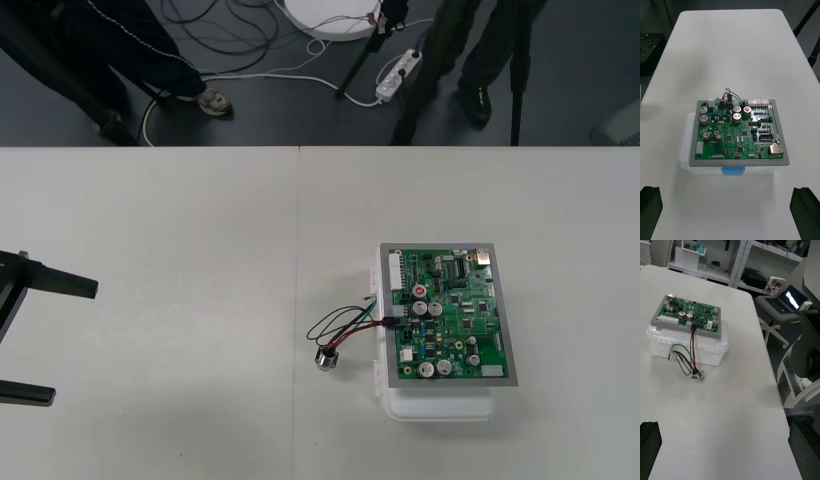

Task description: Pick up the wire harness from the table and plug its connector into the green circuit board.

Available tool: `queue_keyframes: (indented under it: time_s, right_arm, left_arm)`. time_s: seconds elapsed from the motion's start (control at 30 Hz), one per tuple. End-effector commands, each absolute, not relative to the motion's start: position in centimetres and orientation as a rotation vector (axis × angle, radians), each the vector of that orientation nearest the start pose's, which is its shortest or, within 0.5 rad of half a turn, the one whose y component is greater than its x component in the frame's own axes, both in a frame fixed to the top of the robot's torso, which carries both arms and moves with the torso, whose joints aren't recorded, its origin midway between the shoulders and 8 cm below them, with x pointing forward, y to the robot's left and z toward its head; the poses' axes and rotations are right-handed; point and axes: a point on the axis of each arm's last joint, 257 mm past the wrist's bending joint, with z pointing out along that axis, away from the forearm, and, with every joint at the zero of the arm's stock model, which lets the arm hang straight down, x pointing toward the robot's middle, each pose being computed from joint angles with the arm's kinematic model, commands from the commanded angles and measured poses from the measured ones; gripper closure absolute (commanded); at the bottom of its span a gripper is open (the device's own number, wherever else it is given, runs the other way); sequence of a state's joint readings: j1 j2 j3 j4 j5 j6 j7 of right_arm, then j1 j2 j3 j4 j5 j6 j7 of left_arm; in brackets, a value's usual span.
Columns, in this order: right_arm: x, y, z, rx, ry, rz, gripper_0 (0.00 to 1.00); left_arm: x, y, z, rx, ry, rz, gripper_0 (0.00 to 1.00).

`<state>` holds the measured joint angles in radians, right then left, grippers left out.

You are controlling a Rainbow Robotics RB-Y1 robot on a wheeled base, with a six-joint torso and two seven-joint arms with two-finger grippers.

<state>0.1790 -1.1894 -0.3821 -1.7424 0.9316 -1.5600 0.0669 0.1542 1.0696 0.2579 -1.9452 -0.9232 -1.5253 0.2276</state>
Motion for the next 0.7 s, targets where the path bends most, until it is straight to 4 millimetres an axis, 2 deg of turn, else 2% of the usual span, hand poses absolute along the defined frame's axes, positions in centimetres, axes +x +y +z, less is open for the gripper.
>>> queue_keyframes:
  time_s: [0.03,0.17,0.4,0.7]
  right_arm:
    - [29.6,-31.3,-8.5,-1.717,1.458,0.529,0.0]
    - [29.9,-31.8,-8.7,-1.719,1.473,0.51,0.0]
    - [30.4,-32.4,-7.8,-1.675,1.473,0.5,0.0]
    - [30.3,-32.2,-7.4,-1.665,1.464,0.511,0.0]
  left_arm:
    - [26.8,22.1,-8.7,1.651,1.417,-0.86,0.0]
    - [27.2,21.9,-8.8,1.644,1.418,-0.901,0.0]
    - [26.8,21.6,-9.0,1.652,1.409,-0.928,0.0]
    - [26.8,21.6,-9.0,1.643,1.411,-0.935,0.0]
